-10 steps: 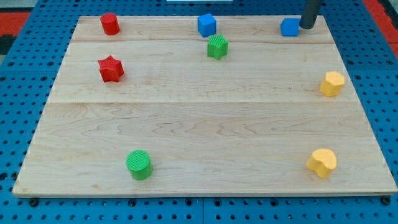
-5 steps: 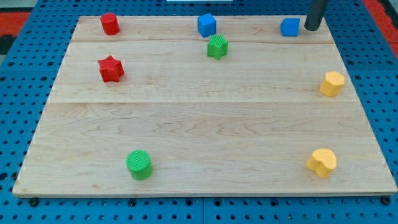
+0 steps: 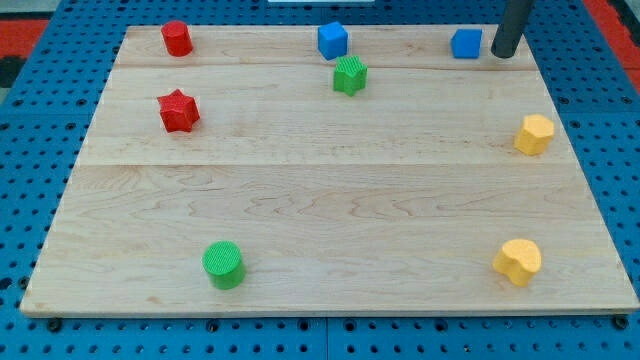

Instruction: Move the red star to the right of the red circle

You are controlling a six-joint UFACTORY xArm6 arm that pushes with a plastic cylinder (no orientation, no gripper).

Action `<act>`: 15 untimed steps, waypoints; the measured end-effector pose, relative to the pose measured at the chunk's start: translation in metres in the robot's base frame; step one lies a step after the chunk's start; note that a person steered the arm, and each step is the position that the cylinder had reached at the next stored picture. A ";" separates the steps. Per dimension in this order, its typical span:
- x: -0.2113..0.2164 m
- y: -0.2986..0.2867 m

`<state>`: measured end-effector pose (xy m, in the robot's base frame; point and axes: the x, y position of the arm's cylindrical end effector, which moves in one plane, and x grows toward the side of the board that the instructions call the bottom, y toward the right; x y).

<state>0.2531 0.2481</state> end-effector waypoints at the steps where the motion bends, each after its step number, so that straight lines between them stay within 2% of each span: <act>1: 0.003 0.000; 7: 0.026 -0.003; 9: 0.042 -0.054; 10: 0.096 -0.105; 11: 0.138 -0.184; 12: 0.138 -0.278; 13: 0.160 -0.378; 14: 0.135 -0.438; 15: 0.097 -0.437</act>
<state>0.3496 -0.1886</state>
